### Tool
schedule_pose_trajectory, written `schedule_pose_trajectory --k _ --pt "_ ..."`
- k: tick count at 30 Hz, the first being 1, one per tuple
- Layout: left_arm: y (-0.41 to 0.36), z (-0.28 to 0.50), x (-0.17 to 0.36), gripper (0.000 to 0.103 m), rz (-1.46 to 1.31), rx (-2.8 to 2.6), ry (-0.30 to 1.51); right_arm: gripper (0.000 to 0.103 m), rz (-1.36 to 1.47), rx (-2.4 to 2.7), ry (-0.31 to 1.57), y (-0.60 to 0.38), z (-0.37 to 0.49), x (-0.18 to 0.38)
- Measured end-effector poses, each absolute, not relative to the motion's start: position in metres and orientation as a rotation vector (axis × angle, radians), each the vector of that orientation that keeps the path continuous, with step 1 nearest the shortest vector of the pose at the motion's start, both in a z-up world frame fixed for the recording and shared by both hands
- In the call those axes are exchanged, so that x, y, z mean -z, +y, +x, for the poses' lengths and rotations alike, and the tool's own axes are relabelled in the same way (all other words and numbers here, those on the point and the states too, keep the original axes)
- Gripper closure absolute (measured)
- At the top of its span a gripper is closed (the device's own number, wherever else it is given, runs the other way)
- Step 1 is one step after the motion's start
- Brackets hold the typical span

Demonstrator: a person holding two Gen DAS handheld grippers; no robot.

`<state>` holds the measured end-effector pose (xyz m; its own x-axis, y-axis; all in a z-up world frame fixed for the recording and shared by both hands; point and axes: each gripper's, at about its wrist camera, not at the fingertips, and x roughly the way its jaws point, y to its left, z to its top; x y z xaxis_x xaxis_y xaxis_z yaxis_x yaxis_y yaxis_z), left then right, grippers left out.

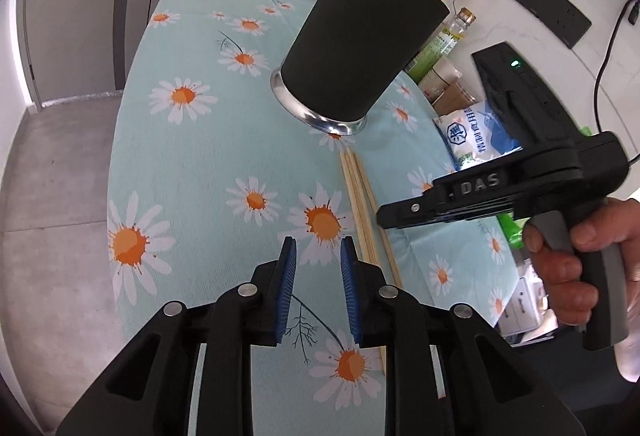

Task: Organize utensils
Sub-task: 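Grasp one chopstick with the right tool while the left tool approaches the others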

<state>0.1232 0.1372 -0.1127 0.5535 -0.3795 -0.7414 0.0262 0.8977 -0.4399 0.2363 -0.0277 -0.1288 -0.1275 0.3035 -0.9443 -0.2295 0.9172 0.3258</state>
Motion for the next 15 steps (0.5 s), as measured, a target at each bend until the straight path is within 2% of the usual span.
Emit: schedule_pose_trajectory --k 6,12,14,15 --pt "0.143 0.125 0.116 0.083 -0.436 0.249 0.969 0.087 -0.018 -0.413 1.632 -0.019 0.237 0.131" --pt "0.141 0.127 0.121 0.083 -0.448 0.266 0.993 0.083 -0.080 -0.391 1.618 0.004 0.234 0.134" --pt "0.140 0.127 0.122 0.083 -0.449 0.268 1.001 0.086 -0.098 -0.378 1.615 0.011 0.232 0.136" --pt "0.139 0.128 0.122 0.083 -0.451 0.272 1.003 0.093 -0.100 -0.361 1.612 0.011 0.231 0.136"
